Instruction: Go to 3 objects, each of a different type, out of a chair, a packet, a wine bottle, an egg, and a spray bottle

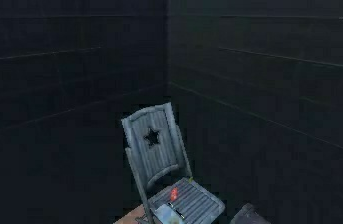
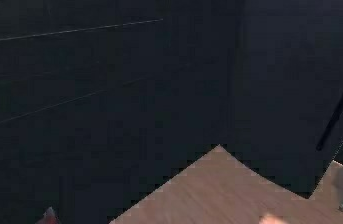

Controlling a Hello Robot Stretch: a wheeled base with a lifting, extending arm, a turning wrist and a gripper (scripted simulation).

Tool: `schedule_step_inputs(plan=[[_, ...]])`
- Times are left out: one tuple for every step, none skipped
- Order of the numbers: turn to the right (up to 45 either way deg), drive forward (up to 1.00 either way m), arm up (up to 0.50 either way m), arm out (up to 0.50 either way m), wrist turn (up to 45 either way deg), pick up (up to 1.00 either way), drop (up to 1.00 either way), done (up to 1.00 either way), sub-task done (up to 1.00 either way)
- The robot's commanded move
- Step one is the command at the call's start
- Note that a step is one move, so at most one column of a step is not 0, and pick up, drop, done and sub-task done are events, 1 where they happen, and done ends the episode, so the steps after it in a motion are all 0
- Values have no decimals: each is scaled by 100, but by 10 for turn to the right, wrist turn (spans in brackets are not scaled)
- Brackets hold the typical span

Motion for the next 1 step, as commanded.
schedule_step_inputs(plan=[[0,0,0,0,0,0,0,0,100]])
